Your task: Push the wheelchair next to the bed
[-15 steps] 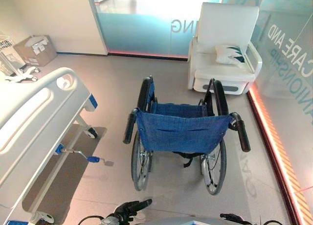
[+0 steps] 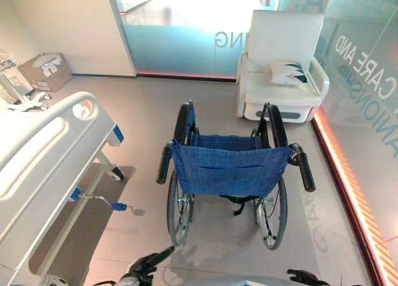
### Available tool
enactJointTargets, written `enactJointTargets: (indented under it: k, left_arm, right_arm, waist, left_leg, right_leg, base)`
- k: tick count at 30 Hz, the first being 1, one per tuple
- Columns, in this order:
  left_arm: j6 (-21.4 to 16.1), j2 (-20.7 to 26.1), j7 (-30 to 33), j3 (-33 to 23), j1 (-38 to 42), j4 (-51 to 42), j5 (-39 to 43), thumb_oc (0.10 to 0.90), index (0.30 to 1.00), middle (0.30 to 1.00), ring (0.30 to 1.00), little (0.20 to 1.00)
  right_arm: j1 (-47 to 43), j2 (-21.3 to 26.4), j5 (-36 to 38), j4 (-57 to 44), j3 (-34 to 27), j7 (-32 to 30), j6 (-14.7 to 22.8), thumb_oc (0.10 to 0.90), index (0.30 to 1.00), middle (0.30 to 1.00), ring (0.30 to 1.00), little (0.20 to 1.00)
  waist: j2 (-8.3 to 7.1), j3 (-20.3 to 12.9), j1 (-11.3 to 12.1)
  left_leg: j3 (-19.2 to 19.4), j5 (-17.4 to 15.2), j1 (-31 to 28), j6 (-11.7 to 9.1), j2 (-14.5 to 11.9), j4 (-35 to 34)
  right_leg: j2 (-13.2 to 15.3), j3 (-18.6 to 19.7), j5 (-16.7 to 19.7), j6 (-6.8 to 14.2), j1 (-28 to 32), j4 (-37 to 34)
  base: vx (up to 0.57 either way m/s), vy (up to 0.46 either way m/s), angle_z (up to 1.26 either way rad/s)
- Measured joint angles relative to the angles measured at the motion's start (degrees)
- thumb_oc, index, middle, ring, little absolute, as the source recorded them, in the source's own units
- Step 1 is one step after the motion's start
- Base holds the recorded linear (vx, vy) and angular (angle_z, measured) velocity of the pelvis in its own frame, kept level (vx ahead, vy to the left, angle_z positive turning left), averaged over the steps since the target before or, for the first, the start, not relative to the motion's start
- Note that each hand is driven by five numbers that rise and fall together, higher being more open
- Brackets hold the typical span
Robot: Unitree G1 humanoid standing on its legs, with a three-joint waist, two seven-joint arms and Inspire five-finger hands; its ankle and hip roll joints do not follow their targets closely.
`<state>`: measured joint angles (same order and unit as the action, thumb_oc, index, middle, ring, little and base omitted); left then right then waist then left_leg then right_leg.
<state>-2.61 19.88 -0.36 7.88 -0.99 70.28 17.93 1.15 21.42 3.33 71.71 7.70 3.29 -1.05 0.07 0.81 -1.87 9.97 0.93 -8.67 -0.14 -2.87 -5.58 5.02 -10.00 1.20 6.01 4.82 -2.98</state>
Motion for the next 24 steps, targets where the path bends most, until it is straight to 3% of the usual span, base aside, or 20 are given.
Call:
enactJointTargets:
  k: [4, 8, 10, 13, 18, 21, 24]
  left_arm:
    - [-0.1, 7.0, 2.3, -6.0, 0.9, -4.0, 3.3, 0.8, 0.9, 0.9, 0.9, 0.9]
    - [-0.7, 15.2, 8.4, -10.7, 1.3, -12.7, 4.6, 0.8, 0.9, 0.9, 0.9, 0.9]
    - [-2.0, 18.5, 11.9, -11.5, 2.2, -17.1, 4.2, 0.8, 0.9, 0.9, 0.9, 0.9]
    - [-1.5, 21.1, 15.3, -12.0, 3.1, -24.5, 3.8, 0.8, 0.9, 0.9, 0.9, 0.9]
    - [0.5, 21.6, 18.2, -16.4, 3.2, -49.8, 0.9, 0.8, 0.9, 0.9, 0.9, 0.9]
    - [0.4, 21.3, 15.7, -17.5, 5.1, -58.5, 6.1, 0.8, 0.9, 0.9, 0.9, 0.9]
    - [0.4, 21.1, 11.4, -17.5, 8.3, -62.3, 12.6, 0.8, 0.9, 0.9, 0.9, 0.9]
  right_arm:
    - [-1.8, 8.1, 6.9, -0.5, -7.5, -0.8, -0.2, 0.8, 0.9, 0.9, 0.9, 0.9]
    - [-1.8, 16.5, 13.7, -10.5, -14.1, -5.4, -2.3, 0.8, 0.9, 0.9, 0.9, 0.9]
    - [-2.2, 18.4, 15.6, -15.6, -15.5, -8.5, -2.3, 0.8, 0.9, 0.9, 0.9, 0.9]
    - [-2.5, 19.6, 15.7, -23.6, -16.5, -12.3, -3.1, 0.8, 0.9, 0.9, 0.9, 0.9]
    - [-0.9, 19.8, 15.3, -49.6, -20.6, -22.1, -5.0, 0.8, 0.9, 0.9, 0.9, 0.9]
    - [-2.9, 19.8, 15.6, -60.3, -22.0, -26.1, -5.1, 0.8, 0.9, 0.9, 0.9, 0.9]
    - [-6.9, 19.4, 18.6, -64.6, -22.0, -27.3, -4.6, 0.8, 0.9, 0.9, 0.9, 0.9]
  waist:
    - [-0.12, 0.0, 0.2]
    - [-0.5, 0.5, -0.1]
    - [-1.03, 0.8, -0.2]
    - [-1.42, 1.2, -0.1]
    - [-0.93, 3.1, -0.3]
    - [-0.18, 3.6, -0.3]
    - [0.11, 3.8, -0.4]
  left_leg:
    - [0.0, 0.0, 0.1, -0.2, 0.0, 0.0]
    - [0.0, 0.2, 0.3, -0.2, 0.2, 0.0]
    - [0.0, 0.3, 0.2, -0.4, 0.2, 0.0]
    - [0.0, 0.4, 0.2, -0.4, 0.2, 0.1]
    - [-0.1, 0.4, 0.0, -0.4, 0.5, 0.0]
    - [-0.1, 0.3, -0.1, -0.4, 0.5, 0.0]
    - [0.0, 0.3, -0.2, -0.4, 0.3, 0.0]
  right_leg:
    - [0.0, -0.2, 0.1, 0.1, 0.1, 0.0]
    - [-0.1, -0.1, 0.3, 0.2, -0.2, -0.1]
    - [-0.2, -0.1, 0.7, 0.0, -0.1, -0.4]
    - [-0.2, 0.0, 1.2, 0.0, 0.3, -1.3]
    - [-0.1, 0.0, 1.6, 0.1, 0.9, -2.1]
    - [-0.1, 0.3, 1.6, 0.1, 0.9, -2.1]
    - [-0.2, 0.3, 1.6, 0.1, 0.9, -2.1]
  base:
    - [0.0, 0.002, 0.01]
    - [-0.02, 0.007, 0.0]
    - [0.0, 0.0, 0.0]
    - [0.0, 0.0, 0.0]
    - [0.0, 0.0, 0.0]
    - [0.0, 0.0, 0.0]
    - [0.04, 0.012, -0.03]
